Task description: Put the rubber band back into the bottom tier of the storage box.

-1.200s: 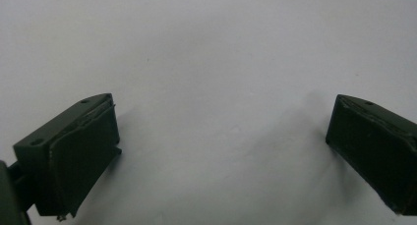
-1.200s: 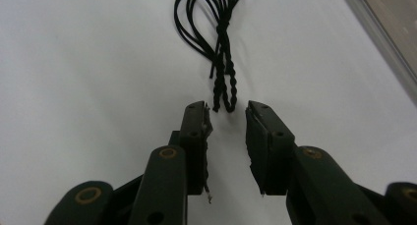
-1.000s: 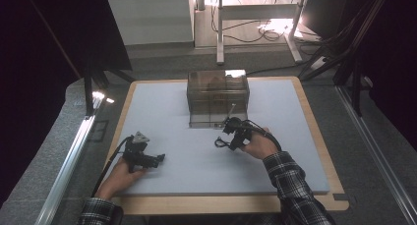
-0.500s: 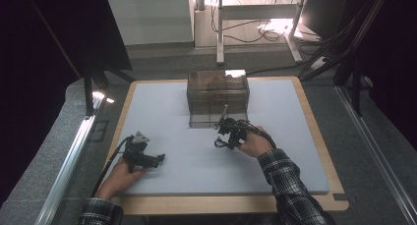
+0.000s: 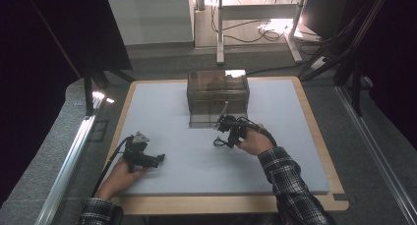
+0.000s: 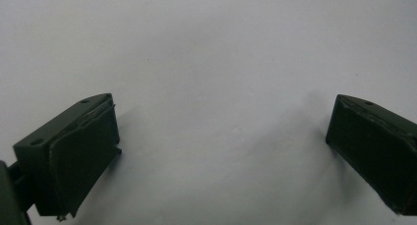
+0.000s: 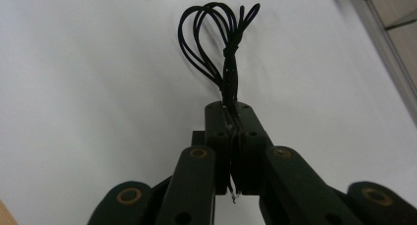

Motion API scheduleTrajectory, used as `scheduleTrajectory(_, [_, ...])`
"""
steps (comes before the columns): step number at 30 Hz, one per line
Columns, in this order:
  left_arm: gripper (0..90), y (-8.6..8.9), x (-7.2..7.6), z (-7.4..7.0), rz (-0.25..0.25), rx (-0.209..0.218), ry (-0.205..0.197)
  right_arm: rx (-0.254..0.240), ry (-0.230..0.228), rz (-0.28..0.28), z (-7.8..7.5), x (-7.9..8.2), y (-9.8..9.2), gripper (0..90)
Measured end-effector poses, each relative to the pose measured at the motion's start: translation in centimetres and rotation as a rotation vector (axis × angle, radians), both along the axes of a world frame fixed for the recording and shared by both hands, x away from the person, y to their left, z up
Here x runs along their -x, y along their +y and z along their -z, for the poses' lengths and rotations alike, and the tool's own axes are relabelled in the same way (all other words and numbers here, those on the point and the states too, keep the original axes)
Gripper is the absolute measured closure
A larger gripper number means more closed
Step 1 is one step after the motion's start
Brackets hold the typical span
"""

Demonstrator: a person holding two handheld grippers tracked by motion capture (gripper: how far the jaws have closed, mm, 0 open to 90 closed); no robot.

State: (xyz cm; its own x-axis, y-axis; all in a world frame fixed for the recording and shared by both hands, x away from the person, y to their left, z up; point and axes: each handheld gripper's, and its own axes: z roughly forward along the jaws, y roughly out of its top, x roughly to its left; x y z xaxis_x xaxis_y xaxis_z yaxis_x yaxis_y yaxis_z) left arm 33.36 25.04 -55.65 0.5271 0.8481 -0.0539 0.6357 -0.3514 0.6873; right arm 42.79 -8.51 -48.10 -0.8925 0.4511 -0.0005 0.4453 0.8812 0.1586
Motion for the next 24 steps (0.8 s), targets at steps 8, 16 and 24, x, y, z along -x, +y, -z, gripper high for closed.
scheduleTrajectory(8, [0.0, 0.0, 0.0, 0.0, 0.000, 0.000, 0.000, -0.014, -0.001, 0.002, -1.2, -0.1, -0.1, 85.0])
scheduleTrajectory(16, [0.0, 0.0, 0.0, 0.0, 0.000, 0.000, 0.000, -0.046, -0.016, 0.007, -2.1, -0.2, 0.1, 84.9])
scheduleTrajectory(24, [0.0, 0.0, 0.0, 0.0, 0.002, -0.002, -0.001, -0.081, -0.047, 0.024, -2.2, -0.4, 0.1, 84.8])
